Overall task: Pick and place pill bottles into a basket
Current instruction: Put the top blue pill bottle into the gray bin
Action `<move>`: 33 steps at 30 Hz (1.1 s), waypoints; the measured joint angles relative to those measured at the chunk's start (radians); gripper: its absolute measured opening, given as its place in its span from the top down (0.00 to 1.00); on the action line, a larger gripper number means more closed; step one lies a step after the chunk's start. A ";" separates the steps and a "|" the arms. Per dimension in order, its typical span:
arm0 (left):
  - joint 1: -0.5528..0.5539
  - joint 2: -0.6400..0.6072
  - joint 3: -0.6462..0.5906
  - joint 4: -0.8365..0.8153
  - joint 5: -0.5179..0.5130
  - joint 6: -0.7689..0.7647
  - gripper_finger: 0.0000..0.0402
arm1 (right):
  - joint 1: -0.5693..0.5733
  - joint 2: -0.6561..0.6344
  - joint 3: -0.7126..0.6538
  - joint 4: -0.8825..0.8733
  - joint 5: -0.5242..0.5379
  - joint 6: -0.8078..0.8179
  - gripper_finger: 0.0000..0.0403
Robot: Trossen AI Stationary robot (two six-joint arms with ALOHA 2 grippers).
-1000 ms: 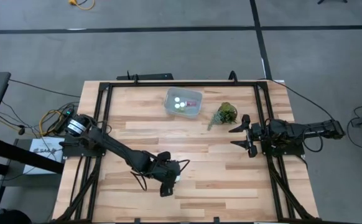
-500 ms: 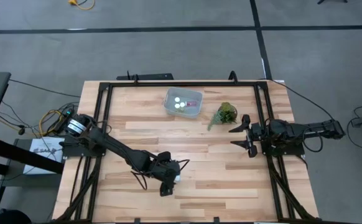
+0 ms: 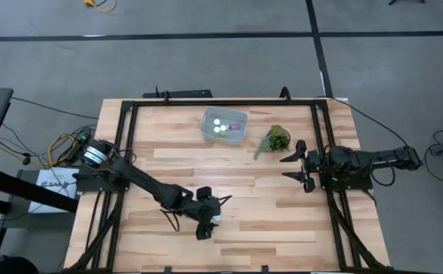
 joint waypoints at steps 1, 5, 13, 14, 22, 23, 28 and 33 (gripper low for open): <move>0.003 0.010 0.000 0.002 -0.001 0.005 0.30 | 0.000 0.000 0.000 0.000 0.000 0.000 0.43; 0.023 0.087 -0.001 0.047 0.070 0.012 0.32 | 0.000 0.000 0.000 0.000 0.000 0.000 0.43; 0.057 0.111 0.001 0.100 0.148 0.017 0.45 | 0.000 0.000 0.000 0.000 0.000 0.000 0.43; 0.056 0.111 0.001 0.104 0.149 0.017 0.47 | 0.000 0.000 0.000 0.000 0.000 0.000 0.43; 0.056 0.111 0.001 0.102 0.141 0.023 0.55 | 0.000 0.000 0.000 0.000 0.000 0.000 0.43; 0.056 0.111 0.001 0.102 0.132 0.026 0.56 | 0.000 0.000 0.000 0.000 0.000 0.000 0.43; 0.058 0.111 0.001 0.114 0.095 0.041 0.61 | 0.000 0.000 0.000 0.000 0.000 0.000 0.43; 0.067 0.111 0.001 0.123 0.051 0.051 0.68 | 0.000 0.000 0.000 0.000 0.000 0.000 0.43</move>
